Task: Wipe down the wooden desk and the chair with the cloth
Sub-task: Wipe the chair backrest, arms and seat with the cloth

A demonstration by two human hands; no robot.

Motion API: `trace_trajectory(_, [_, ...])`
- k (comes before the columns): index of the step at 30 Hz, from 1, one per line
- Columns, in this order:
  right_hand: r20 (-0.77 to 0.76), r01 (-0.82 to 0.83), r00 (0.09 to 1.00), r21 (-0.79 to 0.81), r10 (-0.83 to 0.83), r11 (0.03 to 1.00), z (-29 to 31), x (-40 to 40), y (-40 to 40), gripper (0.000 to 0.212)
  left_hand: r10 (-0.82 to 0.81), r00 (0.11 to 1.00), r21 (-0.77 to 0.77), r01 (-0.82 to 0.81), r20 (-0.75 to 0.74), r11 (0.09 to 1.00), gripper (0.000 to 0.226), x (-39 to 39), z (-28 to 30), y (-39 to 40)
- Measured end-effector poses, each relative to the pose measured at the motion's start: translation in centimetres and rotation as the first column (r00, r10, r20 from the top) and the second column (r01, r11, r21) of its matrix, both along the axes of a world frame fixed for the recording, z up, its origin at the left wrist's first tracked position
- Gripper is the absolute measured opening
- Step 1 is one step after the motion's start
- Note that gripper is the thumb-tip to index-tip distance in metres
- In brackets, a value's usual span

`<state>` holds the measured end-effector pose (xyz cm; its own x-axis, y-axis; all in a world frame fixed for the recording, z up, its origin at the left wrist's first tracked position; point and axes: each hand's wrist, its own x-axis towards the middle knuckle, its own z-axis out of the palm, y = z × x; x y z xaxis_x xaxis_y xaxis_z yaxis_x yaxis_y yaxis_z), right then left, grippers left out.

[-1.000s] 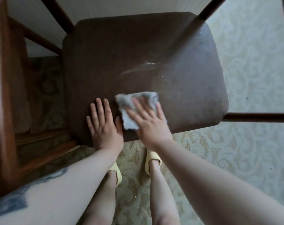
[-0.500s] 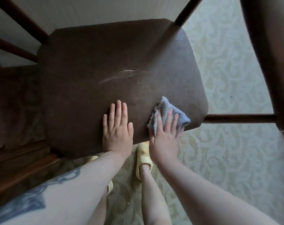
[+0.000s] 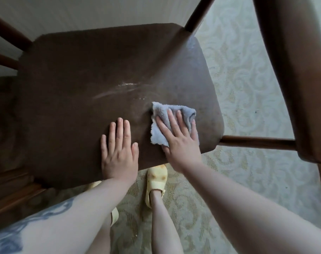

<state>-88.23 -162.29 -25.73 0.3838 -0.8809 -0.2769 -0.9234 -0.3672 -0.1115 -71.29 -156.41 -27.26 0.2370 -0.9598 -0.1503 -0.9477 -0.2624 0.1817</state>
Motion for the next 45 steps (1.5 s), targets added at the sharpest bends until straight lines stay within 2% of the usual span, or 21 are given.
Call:
trace_trajectory(2, [-0.042,0.197,0.980,0.012,-0.197,0.980,-0.2,-2.3,-2.6,0.070,-0.001,1.000,-0.006,0.001,-0.002,1.000,0.061,0.2,0.1,-0.1])
trace_trajectory(5, [-0.067,0.604,0.795,-0.007,-0.603,0.797,-0.1,-1.8,-1.5,0.070,-0.002,1.000,-0.013,0.001,-0.004,1.000,0.061,0.4,0.1,-0.5])
trace_trajectory(7, [-0.009,0.433,0.901,-0.044,-0.434,0.900,0.3,1.3,2.2,0.070,-0.013,1.000,-0.022,0.012,-0.016,1.000,0.061,0.5,0.1,-0.5])
trace_trajectory(9, [0.101,0.088,0.991,-0.014,-0.086,0.996,0.0,4.1,4.4,0.068,-0.030,0.999,-0.033,0.029,-0.029,0.999,0.062,1.1,0.0,-0.3])
trace_trajectory(12, [0.135,-0.380,0.912,-0.069,0.386,0.922,-0.4,5.3,-0.7,0.064,0.053,0.998,-0.024,-0.053,-0.016,0.998,0.063,3.7,0.2,-0.3])
trace_trajectory(13, [0.086,-0.383,0.917,-0.082,0.389,0.920,-0.6,4.8,-2.7,0.064,0.065,0.998,-0.019,-0.065,-0.006,0.998,0.062,4.7,0.2,-0.4])
trace_trajectory(15, [0.027,0.022,0.999,-0.052,-0.020,0.998,-0.9,2.4,-4.3,0.066,0.065,0.998,-0.007,-0.065,0.008,0.998,0.061,6.5,0.3,-0.5])
trace_trajectory(17, [-0.003,0.444,0.895,-0.067,-0.445,0.893,-0.6,2.0,-1.8,0.065,0.088,0.996,-0.003,-0.088,0.010,0.996,0.062,7.8,0.3,-0.5])
trace_trajectory(18, [-0.008,0.459,0.887,-0.083,-0.461,0.885,-0.5,3.0,0.2,0.066,0.094,0.995,-0.003,-0.094,0.014,0.996,0.063,8.1,0.2,-0.6])
trace_trajectory(21, [0.052,-0.002,0.999,-0.025,0.003,1.000,-0.2,6.6,3.1,0.069,0.107,0.994,0.012,-0.107,0.016,0.994,0.063,7.9,-0.1,-0.4])
trace_trajectory(24, [0.055,-0.372,0.926,-0.044,0.374,0.927,-0.6,6.9,-2.3,0.065,0.112,0.993,0.016,-0.112,0.020,0.994,0.063,7.7,-0.1,-0.6])
trace_trajectory(27, [0.025,0.035,0.999,-0.044,-0.033,0.998,-0.7,5.0,-4.9,0.066,0.125,0.992,0.003,-0.125,0.012,0.992,0.064,7.6,0.3,-0.9])
trace_trajectory(29, [-0.006,0.321,0.947,-0.060,-0.322,0.945,-0.8,5.8,-2.7,0.068,0.109,0.994,-0.013,-0.109,-0.015,0.994,0.064,6.8,0.6,-1.6])
trace_trajectory(31, [0.008,0.237,0.971,-0.074,-0.237,0.969,-0.7,6.9,-0.5,0.067,0.072,0.996,-0.035,-0.074,-0.048,0.997,0.064,5.2,0.6,-2.4])
trace_trajectory(34, [0.011,-0.237,0.971,-0.028,0.238,0.971,-0.5,4.6,-3.6,0.064,0.030,0.997,-0.040,-0.033,-0.077,0.999,0.066,2.6,0.6,-3.8])
trace_trajectory(35, [-0.002,-0.260,0.965,-0.026,0.260,0.965,-0.5,3.0,-5.3,0.063,0.019,0.996,-0.044,-0.023,-0.087,0.999,0.065,2.0,0.6,-4.2])
trace_trajectory(37, [-0.028,0.123,0.992,-0.025,-0.123,0.992,-0.7,-0.4,-7.0,0.062,-0.019,0.996,-0.051,0.015,-0.092,0.999,0.064,1.1,0.5,-4.7])
trace_trajectory(38, [-0.048,0.360,0.931,-0.051,-0.362,0.932,-0.8,-1.5,-6.5,0.061,-0.046,0.995,-0.053,0.042,-0.083,0.998,0.063,0.8,0.3,-4.9])
trace_trajectory(40, [-0.086,0.487,0.864,-0.102,-0.495,0.867,-0.8,-0.8,-3.8,0.063,-0.083,0.995,-0.057,0.081,-0.050,0.995,0.061,0.4,0.0,-5.0])
trace_trajectory(43, [0.013,-0.022,1.000,-0.052,0.022,0.998,-0.6,1.6,-1.9,0.064,-0.099,0.995,-0.044,0.098,-0.015,0.994,0.063,0.4,-0.2,-4.9])
trace_trajectory(45, [0.042,-0.303,0.951,-0.052,0.305,0.952,-0.7,1.2,-5.5,0.063,-0.098,0.995,-0.048,0.097,-0.016,0.994,0.064,0.5,-0.1,-5.0])
